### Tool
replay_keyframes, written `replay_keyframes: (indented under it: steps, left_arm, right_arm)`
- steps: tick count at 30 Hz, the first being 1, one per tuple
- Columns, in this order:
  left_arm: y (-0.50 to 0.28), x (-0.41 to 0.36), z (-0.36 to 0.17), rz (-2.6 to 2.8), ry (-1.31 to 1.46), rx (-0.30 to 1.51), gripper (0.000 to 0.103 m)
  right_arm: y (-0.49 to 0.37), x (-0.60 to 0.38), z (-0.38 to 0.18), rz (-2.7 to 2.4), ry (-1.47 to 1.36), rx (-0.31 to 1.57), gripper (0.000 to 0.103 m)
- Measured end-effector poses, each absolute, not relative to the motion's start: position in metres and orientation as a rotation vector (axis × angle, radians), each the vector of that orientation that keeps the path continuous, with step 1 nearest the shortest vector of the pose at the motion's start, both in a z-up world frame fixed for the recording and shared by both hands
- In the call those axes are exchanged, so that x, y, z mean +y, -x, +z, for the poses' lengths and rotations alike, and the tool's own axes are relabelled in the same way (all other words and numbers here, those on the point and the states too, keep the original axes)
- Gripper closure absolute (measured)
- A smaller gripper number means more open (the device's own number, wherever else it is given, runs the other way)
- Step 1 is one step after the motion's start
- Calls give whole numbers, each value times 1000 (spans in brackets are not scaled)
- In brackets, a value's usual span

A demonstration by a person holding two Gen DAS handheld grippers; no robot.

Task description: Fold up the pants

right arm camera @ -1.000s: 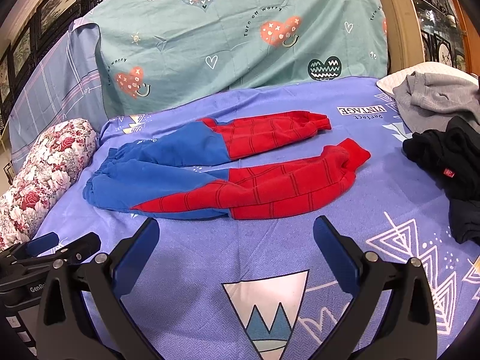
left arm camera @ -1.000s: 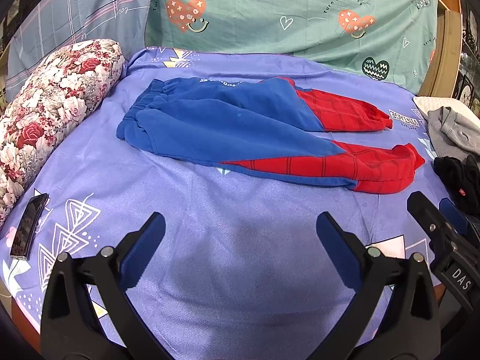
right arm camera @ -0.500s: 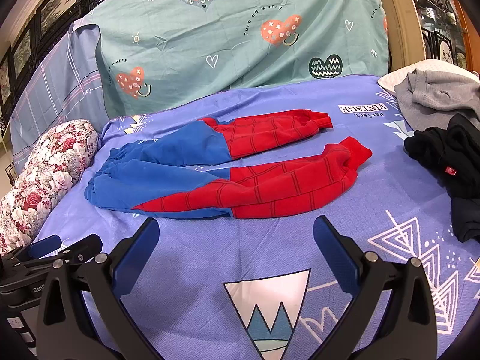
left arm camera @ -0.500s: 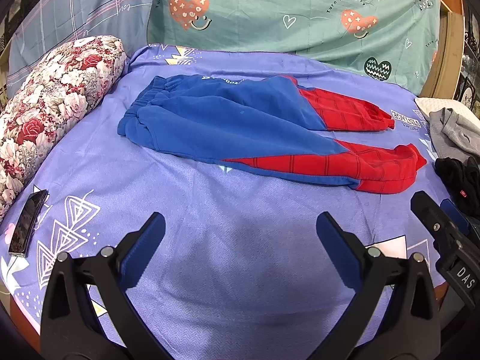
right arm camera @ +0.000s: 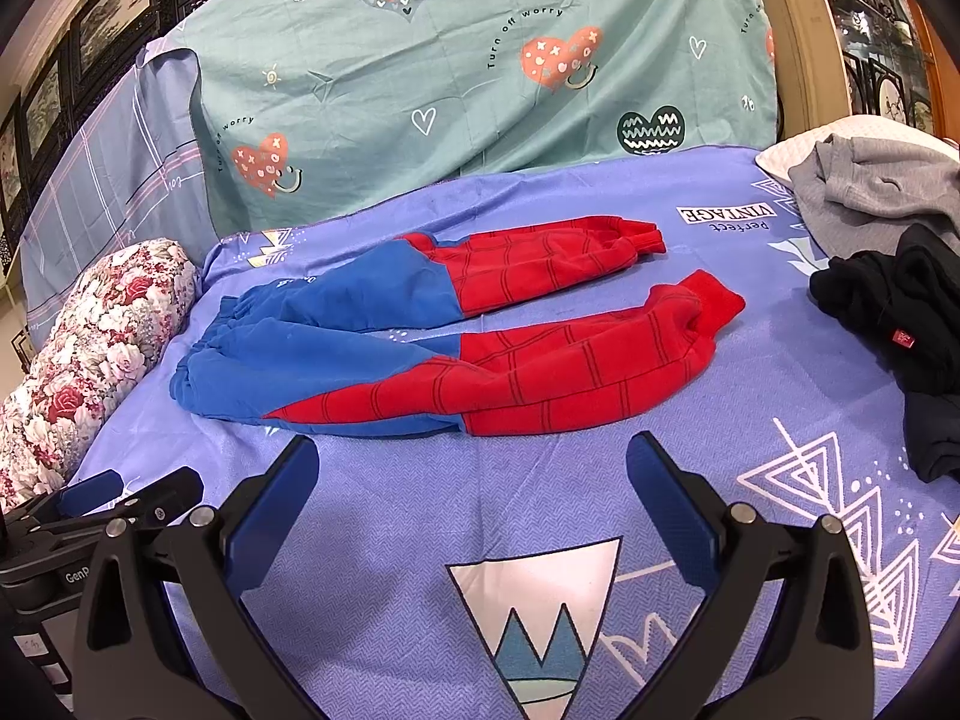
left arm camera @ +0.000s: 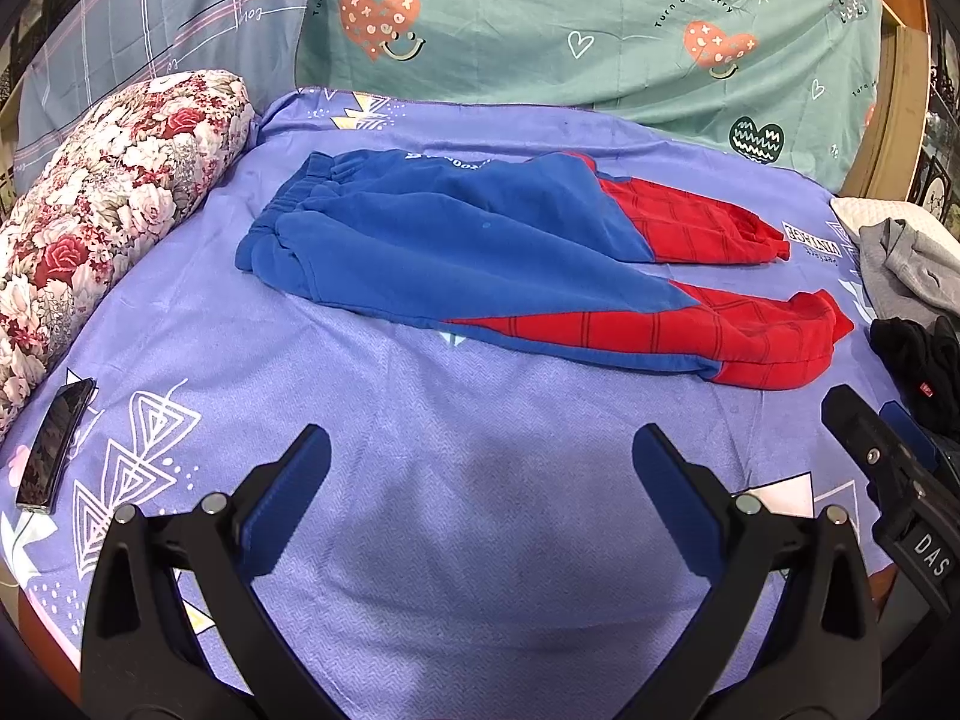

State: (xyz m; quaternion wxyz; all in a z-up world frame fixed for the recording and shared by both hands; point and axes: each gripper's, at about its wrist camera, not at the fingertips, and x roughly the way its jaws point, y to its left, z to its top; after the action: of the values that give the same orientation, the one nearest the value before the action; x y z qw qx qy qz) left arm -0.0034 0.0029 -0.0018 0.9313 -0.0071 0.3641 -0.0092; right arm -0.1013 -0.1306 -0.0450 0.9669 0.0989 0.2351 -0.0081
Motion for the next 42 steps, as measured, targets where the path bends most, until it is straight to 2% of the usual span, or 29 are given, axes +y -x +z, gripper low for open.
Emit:
replay_keyframes:
  steps: [29,34,38,42]
  left_arm:
    - [-1,6,-4,-43,14,754,2]
    - [-23,37,-6,-107,82,805,2]
    - [-50,76,-13,-186,182,917,2]
    - [-64,122,-6,-224,310,884,6]
  right_arm:
    - [102,-131,-46,-14,-207,477,1]
    - [99,-134,-48,-10,-234,496,1]
    - [95,-135,-50,-8,-242,527,1]
    - [91,-132,-50,7,-234,551,1]
